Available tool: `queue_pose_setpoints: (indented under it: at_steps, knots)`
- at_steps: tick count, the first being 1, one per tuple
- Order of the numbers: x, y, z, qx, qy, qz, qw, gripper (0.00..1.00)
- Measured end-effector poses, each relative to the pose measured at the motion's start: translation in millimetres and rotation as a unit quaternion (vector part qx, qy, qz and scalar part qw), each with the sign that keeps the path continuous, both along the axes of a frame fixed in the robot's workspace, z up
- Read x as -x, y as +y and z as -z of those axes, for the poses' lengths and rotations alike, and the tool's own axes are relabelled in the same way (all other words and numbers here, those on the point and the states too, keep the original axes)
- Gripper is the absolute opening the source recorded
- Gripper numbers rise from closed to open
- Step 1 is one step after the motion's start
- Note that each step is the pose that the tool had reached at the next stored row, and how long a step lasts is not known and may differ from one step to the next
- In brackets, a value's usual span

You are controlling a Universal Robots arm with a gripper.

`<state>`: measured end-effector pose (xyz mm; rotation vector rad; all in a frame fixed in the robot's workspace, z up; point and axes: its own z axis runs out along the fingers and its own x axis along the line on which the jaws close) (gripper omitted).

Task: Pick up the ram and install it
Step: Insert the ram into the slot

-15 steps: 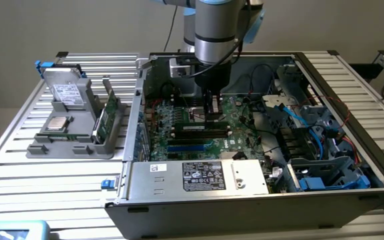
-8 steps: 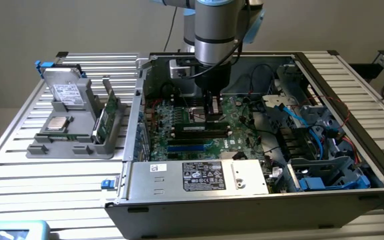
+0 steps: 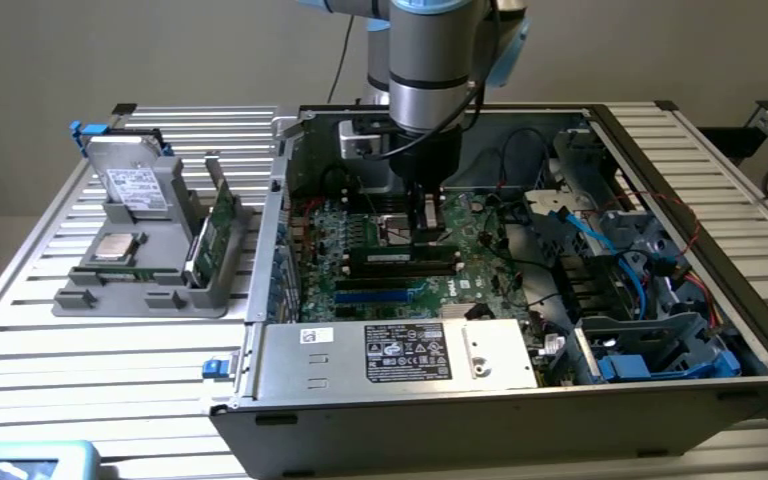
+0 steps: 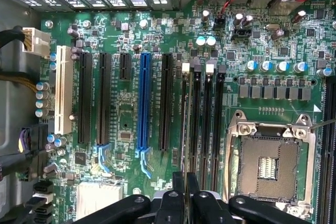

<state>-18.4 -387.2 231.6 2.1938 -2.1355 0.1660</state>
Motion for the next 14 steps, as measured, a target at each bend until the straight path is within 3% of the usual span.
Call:
queue_pose_setpoints:
  at_steps: [14]
  knots:
    - [0.0,-0.5,1.8,-0.0001,-0.0003,0.0,1.0,0.14]
